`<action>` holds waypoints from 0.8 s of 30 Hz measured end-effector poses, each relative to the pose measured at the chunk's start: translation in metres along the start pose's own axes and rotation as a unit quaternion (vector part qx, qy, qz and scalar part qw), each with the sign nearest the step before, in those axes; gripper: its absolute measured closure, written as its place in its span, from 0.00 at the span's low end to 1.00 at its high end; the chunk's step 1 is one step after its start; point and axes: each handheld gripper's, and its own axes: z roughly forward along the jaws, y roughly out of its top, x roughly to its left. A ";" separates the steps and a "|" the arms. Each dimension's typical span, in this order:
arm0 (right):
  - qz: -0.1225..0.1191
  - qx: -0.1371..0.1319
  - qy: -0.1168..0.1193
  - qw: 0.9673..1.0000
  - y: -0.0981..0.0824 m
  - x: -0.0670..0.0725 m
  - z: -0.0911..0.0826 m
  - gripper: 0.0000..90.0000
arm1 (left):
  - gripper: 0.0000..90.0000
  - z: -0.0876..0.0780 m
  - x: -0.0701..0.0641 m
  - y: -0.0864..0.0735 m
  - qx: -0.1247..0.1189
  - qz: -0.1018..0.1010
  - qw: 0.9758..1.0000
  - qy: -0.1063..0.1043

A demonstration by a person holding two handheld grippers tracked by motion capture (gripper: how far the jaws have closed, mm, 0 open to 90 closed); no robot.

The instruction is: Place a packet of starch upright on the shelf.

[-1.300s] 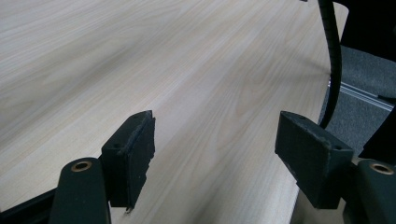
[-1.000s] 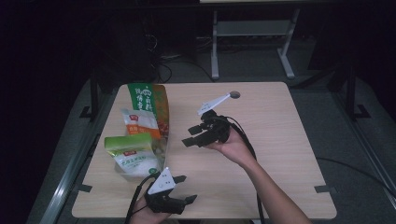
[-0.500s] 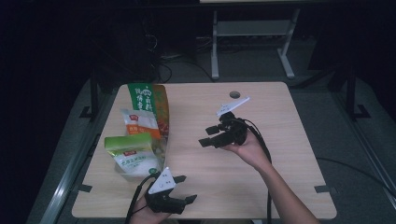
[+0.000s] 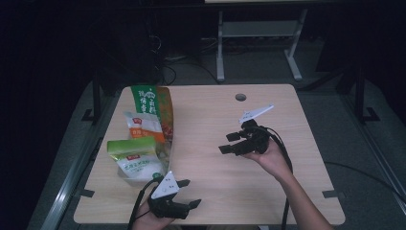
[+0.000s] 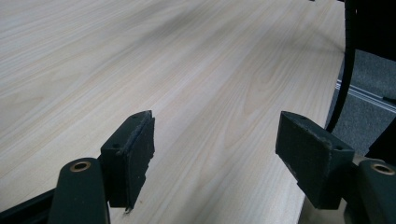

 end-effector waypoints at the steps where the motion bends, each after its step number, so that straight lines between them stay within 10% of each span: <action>1: 0.003 -0.003 -0.002 1.000 -0.002 -0.001 -0.002 0.38 | 0.31 0.000 0.000 0.000 0.000 -0.001 1.000 0.000; 24: 0.052 -0.001 -0.025 0.998 -0.063 -0.016 -0.036 0.36 | 0.31 -0.001 0.002 0.000 -0.001 -0.005 1.000 0.004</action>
